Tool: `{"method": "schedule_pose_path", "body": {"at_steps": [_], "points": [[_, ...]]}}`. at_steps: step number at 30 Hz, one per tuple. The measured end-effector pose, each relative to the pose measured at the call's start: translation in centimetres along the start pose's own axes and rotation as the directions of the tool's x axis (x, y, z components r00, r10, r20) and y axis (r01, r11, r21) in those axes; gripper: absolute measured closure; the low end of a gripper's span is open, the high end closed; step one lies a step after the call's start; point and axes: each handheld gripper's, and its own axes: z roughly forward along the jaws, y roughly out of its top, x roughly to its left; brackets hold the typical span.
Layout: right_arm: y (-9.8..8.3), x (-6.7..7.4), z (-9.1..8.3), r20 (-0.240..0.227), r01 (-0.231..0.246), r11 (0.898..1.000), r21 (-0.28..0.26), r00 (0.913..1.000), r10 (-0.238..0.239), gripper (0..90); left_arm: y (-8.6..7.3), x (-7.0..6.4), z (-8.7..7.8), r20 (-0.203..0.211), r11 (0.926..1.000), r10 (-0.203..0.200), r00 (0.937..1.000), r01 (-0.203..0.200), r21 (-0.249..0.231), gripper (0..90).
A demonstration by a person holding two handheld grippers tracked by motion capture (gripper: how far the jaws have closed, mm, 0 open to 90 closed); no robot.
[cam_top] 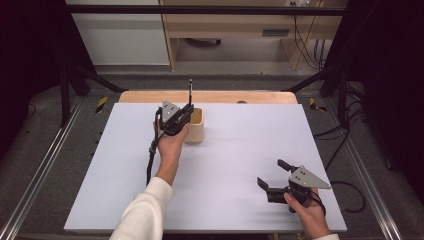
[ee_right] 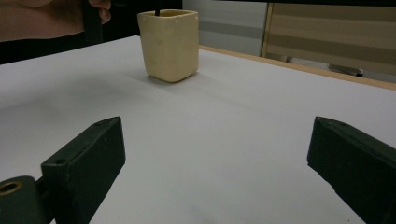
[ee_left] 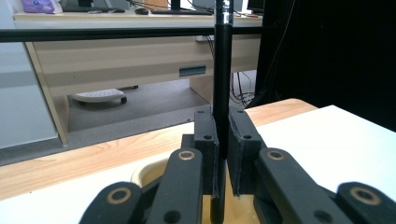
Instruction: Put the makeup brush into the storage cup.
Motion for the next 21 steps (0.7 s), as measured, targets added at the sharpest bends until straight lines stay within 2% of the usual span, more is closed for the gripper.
{"method": "schedule_pose_path", "body": {"at_steps": [2, 4, 5, 8, 9, 11, 12, 14, 21], "points": [[0.0, 0.0, 0.0, 0.000, -0.001, 1.000, -0.002, 1.0000, 0.001, 4.5, -0.1, 0.0, -0.1, 0.000, 1.0000, -0.004, 1.0000, 0.004, 0.001, 81.6], [0.0, 0.0, 0.0, -0.001, -0.002, 1.000, -0.002, 1.0000, 0.002, 4.5, -0.2, 0.0, -0.2, -0.006, 0.9999, -0.014, 0.9999, 0.014, 0.003, 73.3], [0.0, 0.0, 0.0, -0.001, -0.003, 1.000, -0.002, 1.0000, 0.003, 4.5, -0.2, 0.0, -0.3, -0.008, 0.9998, -0.017, 0.9998, 0.017, 0.005, 65.8], [0.0, 0.0, 0.0, -0.003, -0.009, 1.000, -0.001, 1.0000, 0.009, 4.4, 0.0, -0.2, -0.6, -0.009, 0.9997, -0.023, 0.9997, 0.023, 0.011, 32.7], [0.0, 0.0, 0.1, -0.004, -0.014, 1.000, 0.001, 0.9999, 0.014, 4.3, 0.0, -0.2, -0.7, 0.001, 0.9992, -0.038, 0.9993, 0.038, 0.010, 25.2], [0.0, 0.1, 0.1, -0.006, -0.014, 1.000, 0.002, 0.9999, 0.014, 4.2, 0.1, -0.3, -1.0, -0.019, 0.9996, -0.027, 0.9995, 0.027, 0.010, 11.6], [0.0, 0.1, 0.1, -0.007, -0.013, 1.000, 0.001, 0.9999, 0.013, 4.2, 0.1, -0.5, -1.2, -0.009, 0.9999, -0.007, 0.9999, 0.007, 0.012, 9.4], [0.0, 0.2, 0.1, -0.007, -0.018, 1.000, 0.000, 0.9998, 0.018, 4.1, 0.2, -0.7, -1.4, -0.004, 0.9999, 0.005, 1.0000, -0.005, 0.012, 6.5], [0.0, 0.1, 0.0, -0.006, -0.020, 1.000, -0.002, 0.9998, 0.020, 4.1, 0.6, -1.2, -1.9, 0.017, 0.9998, 0.017, 0.9997, -0.017, 0.001, 5.0]]}}
